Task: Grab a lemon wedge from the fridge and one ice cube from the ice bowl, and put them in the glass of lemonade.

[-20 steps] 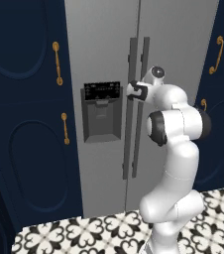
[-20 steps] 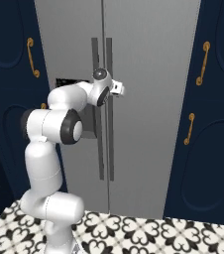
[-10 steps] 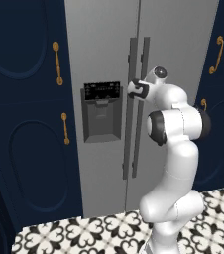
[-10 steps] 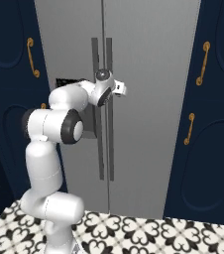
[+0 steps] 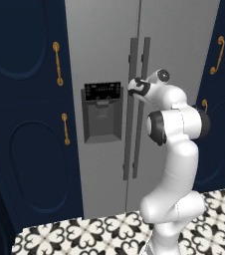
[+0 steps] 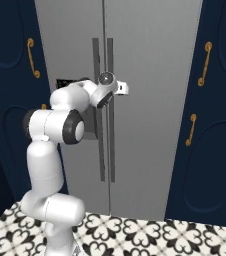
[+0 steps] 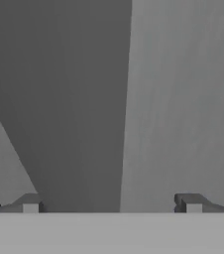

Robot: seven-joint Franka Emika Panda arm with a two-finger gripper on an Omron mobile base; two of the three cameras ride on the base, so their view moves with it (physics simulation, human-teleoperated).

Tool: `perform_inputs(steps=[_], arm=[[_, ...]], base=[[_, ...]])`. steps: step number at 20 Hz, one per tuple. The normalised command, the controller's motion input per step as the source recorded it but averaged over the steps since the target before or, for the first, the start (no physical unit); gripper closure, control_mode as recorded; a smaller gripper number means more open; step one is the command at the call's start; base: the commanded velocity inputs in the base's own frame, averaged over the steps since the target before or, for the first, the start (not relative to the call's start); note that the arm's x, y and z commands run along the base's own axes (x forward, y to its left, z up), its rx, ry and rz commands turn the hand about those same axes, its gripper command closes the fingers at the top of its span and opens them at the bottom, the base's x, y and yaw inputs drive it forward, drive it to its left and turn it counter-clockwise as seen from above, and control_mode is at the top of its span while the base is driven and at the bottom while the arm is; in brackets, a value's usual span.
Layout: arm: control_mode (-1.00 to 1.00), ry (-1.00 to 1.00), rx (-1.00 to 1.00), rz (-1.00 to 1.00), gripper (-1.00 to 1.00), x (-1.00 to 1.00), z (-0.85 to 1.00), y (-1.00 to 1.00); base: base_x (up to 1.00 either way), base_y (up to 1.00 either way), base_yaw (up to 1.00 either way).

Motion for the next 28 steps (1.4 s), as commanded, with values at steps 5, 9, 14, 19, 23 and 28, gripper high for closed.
perform_inputs(steps=[5,9,14,19,23,28], arm=[[-1.0,-0.03,0.02,0.0,-1.0,0.18,-0.16,0.0],[-1.0,0.02,0.0,0.0,1.0,0.13,0.0,0.03],[-1.0,0.01,0.0,0.0,1.0,0.06,0.0,0.0],[-1.0,0.0,0.0,-0.03,1.0,0.04,0.0,-0.42],[-1.0,0.0,0.0,-0.13,1.0,-0.14,0.0,-0.97],[-1.0,0.0,0.04,-0.17,1.0,-0.32,0.07,-1.0]], base=[[0.0,0.0,0.0],[0.0,0.0,0.0],[0.0,0.0,0.0],[0.0,0.0,0.0],[0.0,0.0,0.0],[0.0,0.0,0.0]])
